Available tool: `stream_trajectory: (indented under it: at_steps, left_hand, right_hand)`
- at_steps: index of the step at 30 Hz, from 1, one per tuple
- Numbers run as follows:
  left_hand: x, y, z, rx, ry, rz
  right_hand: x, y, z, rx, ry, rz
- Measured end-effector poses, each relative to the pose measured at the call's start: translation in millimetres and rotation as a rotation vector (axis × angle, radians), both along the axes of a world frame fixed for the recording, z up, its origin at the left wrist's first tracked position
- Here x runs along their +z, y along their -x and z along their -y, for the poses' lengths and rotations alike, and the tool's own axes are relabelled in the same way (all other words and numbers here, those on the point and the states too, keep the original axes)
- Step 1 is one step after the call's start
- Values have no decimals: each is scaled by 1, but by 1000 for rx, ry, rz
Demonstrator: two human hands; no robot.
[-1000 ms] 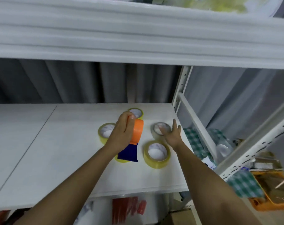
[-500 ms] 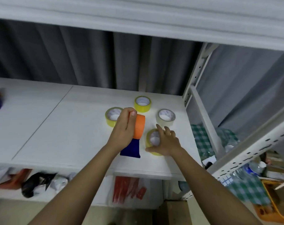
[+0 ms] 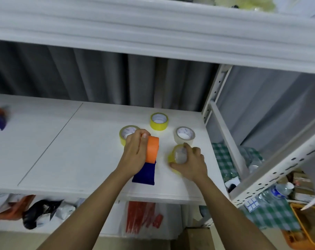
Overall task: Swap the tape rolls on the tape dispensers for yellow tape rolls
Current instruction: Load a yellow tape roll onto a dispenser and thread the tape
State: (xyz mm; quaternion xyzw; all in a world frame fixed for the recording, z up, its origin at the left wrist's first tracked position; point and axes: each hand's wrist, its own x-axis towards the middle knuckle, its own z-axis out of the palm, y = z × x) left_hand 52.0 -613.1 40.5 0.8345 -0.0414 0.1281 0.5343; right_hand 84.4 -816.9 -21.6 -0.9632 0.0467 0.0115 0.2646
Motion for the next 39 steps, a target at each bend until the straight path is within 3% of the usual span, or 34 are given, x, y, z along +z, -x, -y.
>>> stream_trajectory:
  at_steps: [6, 8, 12, 17, 25, 39]
  left_hand:
    - [-1, 0, 2, -51, 132, -87]
    - [0, 2, 4, -55, 132, -71]
    - [6, 6, 8, -70, 214, -87]
    - [10, 8, 14, -96, 169, -29]
    - [10, 5, 25, -90, 52, 19]
    - [17, 6, 30, -173, 16, 78]
  right_hand:
    - [25, 24, 6, -178, -854, 24]
    - [30, 32, 2, -154, -982, -1]
    - [33, 40, -3, -127, -1081, -40]
    - [39, 44, -7, -91, -1185, -59]
    - [44, 47, -6, -25, -1159, -49]
    - [60, 49, -18, 10, -1228, -71]
